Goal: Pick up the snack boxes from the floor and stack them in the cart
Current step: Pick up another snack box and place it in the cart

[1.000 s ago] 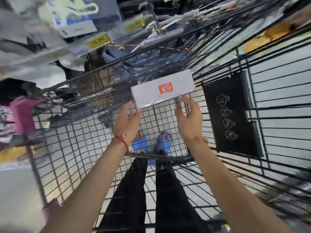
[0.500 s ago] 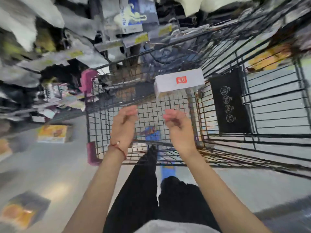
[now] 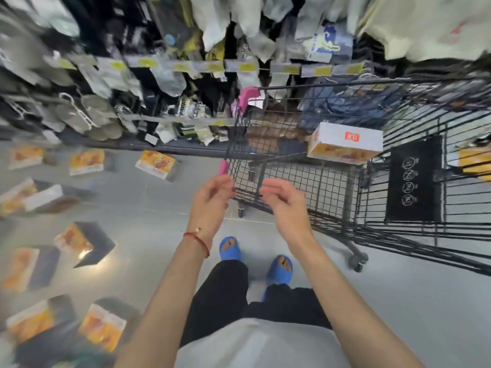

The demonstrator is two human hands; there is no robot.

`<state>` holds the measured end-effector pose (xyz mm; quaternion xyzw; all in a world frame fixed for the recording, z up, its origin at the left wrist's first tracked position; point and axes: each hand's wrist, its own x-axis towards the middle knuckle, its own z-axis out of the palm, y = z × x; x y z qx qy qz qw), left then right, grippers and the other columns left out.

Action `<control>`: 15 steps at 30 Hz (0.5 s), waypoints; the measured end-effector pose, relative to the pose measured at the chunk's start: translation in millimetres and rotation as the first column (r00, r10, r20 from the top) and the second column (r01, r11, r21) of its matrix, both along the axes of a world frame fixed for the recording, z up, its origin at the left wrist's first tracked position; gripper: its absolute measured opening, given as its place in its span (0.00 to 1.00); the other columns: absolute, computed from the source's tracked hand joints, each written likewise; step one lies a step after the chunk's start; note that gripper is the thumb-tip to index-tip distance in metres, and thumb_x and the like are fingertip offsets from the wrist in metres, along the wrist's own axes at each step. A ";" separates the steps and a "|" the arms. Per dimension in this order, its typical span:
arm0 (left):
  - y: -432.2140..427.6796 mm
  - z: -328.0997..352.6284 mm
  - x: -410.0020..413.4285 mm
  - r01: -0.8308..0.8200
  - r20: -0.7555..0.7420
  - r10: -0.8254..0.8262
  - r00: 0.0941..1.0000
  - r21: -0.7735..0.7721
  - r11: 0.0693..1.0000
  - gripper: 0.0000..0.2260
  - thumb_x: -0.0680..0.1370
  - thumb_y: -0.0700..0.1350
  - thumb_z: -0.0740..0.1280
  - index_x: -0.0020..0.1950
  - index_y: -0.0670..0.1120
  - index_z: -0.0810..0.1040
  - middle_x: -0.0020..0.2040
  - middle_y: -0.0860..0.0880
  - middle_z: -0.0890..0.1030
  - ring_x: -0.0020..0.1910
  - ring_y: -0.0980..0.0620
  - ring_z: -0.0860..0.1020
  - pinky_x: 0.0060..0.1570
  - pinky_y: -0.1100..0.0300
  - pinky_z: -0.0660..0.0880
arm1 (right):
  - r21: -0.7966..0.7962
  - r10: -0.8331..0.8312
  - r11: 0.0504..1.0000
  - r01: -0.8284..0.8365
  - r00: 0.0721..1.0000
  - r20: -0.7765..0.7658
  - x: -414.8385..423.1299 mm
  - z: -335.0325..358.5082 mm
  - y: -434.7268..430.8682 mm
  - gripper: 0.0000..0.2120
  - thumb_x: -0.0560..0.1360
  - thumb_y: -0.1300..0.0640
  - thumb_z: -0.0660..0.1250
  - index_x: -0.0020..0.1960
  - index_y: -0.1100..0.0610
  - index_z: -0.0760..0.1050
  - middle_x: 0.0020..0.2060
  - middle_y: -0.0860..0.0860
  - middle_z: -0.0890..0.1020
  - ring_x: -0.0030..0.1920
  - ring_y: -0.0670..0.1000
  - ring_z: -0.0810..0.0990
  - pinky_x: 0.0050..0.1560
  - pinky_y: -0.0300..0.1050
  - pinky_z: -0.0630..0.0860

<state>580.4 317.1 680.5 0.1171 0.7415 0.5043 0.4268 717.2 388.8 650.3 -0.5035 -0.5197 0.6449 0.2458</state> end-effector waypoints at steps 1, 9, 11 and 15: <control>-12.6 4.6 -7.3 -0.020 -0.001 0.020 1.000 0.006 1.000 0.12 0.81 0.35 0.63 0.57 0.49 0.80 0.52 0.51 0.83 0.50 0.54 0.81 0.52 0.58 0.74 | 0.000 0.020 1.000 -0.020 1.000 -0.011 -10.1 1.8 -8.3 0.14 0.80 0.68 0.65 0.56 0.51 0.80 0.47 0.47 0.86 0.51 0.45 0.83 0.61 0.44 0.78; -113.0 13.3 -99.9 -0.222 0.038 0.221 0.975 0.047 0.974 0.10 0.80 0.36 0.65 0.59 0.47 0.81 0.52 0.52 0.83 0.54 0.49 0.80 0.52 0.57 0.73 | 0.049 0.249 0.967 -0.250 0.968 0.014 -120.2 10.7 -87.1 0.14 0.79 0.70 0.66 0.58 0.55 0.80 0.49 0.55 0.86 0.51 0.48 0.83 0.58 0.42 0.76; -140.5 15.9 -131.7 -0.247 0.053 0.244 0.968 0.048 0.968 0.09 0.77 0.41 0.69 0.55 0.50 0.81 0.51 0.52 0.84 0.53 0.50 0.80 0.51 0.57 0.73 | 0.044 0.277 0.959 -0.278 0.960 0.024 -154.9 11.0 -109.7 0.15 0.79 0.71 0.65 0.57 0.55 0.79 0.48 0.54 0.85 0.48 0.48 0.82 0.55 0.40 0.75; -192.5 11.7 -196.2 -0.301 0.058 0.298 0.953 0.052 0.952 0.08 0.76 0.41 0.69 0.52 0.53 0.81 0.50 0.53 0.84 0.51 0.52 0.80 0.50 0.57 0.73 | 0.003 0.326 0.945 -0.327 0.945 0.031 -222.5 10.3 -152.3 0.16 0.79 0.70 0.64 0.57 0.53 0.80 0.48 0.53 0.85 0.45 0.46 0.80 0.49 0.38 0.75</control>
